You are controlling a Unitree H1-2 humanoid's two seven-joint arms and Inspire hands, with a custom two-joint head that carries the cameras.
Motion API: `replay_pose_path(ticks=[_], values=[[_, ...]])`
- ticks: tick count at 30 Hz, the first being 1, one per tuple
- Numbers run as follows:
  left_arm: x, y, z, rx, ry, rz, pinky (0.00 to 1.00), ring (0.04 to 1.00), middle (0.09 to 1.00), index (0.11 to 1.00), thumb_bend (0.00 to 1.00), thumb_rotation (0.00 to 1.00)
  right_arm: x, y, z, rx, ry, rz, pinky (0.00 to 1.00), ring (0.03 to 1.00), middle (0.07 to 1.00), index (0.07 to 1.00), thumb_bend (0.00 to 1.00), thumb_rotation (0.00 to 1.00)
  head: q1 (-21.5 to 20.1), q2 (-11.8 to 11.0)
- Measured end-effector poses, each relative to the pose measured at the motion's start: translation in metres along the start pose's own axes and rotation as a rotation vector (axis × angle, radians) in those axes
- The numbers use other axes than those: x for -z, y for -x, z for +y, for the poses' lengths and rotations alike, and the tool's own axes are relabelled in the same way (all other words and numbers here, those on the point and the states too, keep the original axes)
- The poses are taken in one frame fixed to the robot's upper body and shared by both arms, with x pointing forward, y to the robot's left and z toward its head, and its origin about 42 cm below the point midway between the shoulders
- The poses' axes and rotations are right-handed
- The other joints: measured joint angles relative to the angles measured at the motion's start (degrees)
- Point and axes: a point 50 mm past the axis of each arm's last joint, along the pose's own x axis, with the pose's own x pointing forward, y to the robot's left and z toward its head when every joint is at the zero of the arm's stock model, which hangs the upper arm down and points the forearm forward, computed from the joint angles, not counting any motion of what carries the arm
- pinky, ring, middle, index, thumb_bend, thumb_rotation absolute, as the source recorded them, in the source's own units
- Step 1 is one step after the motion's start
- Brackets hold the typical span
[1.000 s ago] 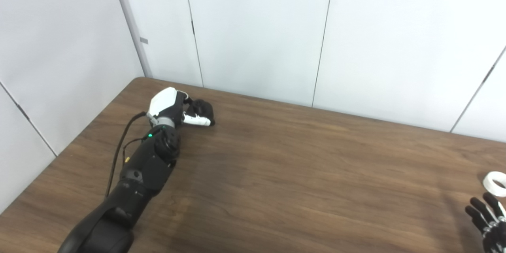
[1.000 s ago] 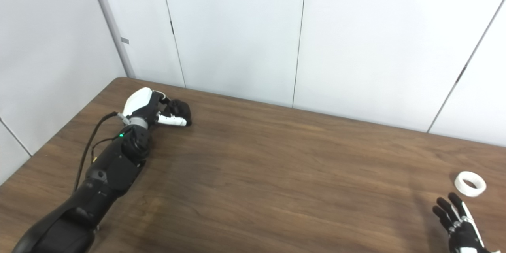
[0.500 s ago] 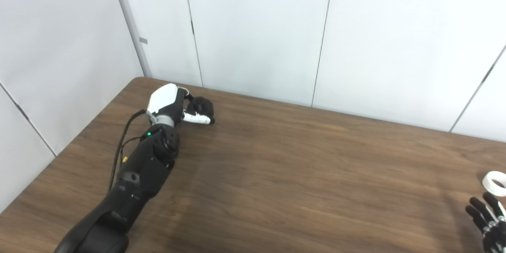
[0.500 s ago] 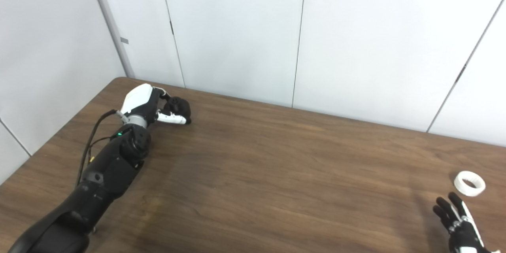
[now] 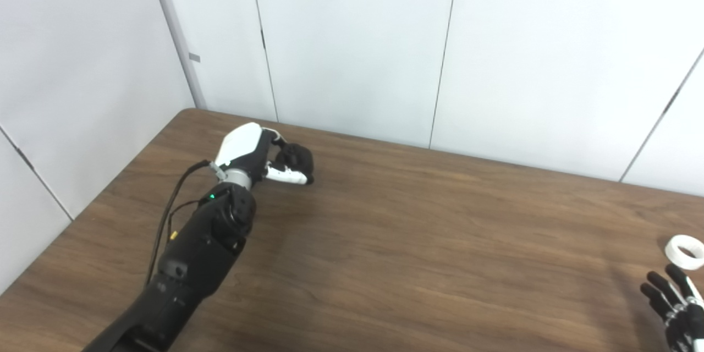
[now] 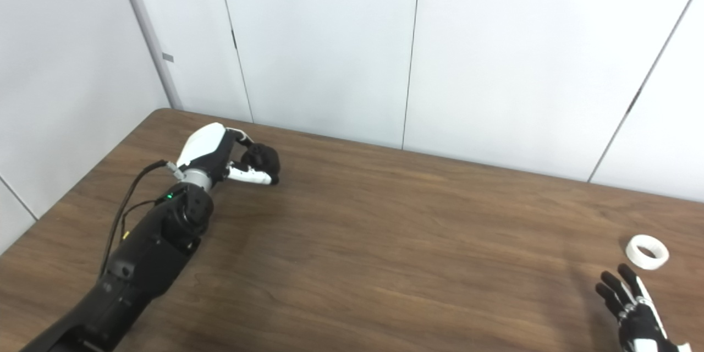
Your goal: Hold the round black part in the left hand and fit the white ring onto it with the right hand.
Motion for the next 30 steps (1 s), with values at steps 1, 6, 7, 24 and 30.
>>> replay_pose_path(ticks=[1,6,7,24,30], values=[[-0.004,0.003,-0.002,0.009,0.007,-0.009,1.00,0.922,0.794,0.482,0.52,0.05,0.000,0.000,0.000,0.000,0.000,0.000,0.95,0.897,0.907,0.944,0.57,1.00,-0.17,0.09],[-0.022,0.025,-0.011,0.071,0.025,-0.071,1.00,0.911,0.795,0.483,0.52,0.05,0.000,0.000,0.002,-0.007,0.013,-0.001,0.93,0.892,0.901,0.939,0.56,1.00,-1.93,0.61],[-0.026,0.030,-0.012,0.079,0.027,-0.089,1.00,0.909,0.795,0.483,0.52,0.05,0.000,-0.001,0.002,-0.007,0.012,-0.002,0.92,0.888,0.899,0.937,0.56,1.00,-2.11,0.62],[-0.059,0.100,-0.049,0.169,-0.009,-0.257,1.00,0.951,0.842,0.483,0.52,0.05,-0.004,0.000,0.008,-0.009,0.028,-0.031,0.92,0.877,0.897,0.933,0.59,1.00,-6.50,2.37],[-0.064,0.116,-0.067,0.221,-0.012,-0.285,1.00,0.994,0.880,0.482,0.52,0.05,-0.005,0.001,0.014,0.001,0.016,-0.029,0.93,0.878,0.895,0.936,0.58,1.00,-7.38,2.81]])
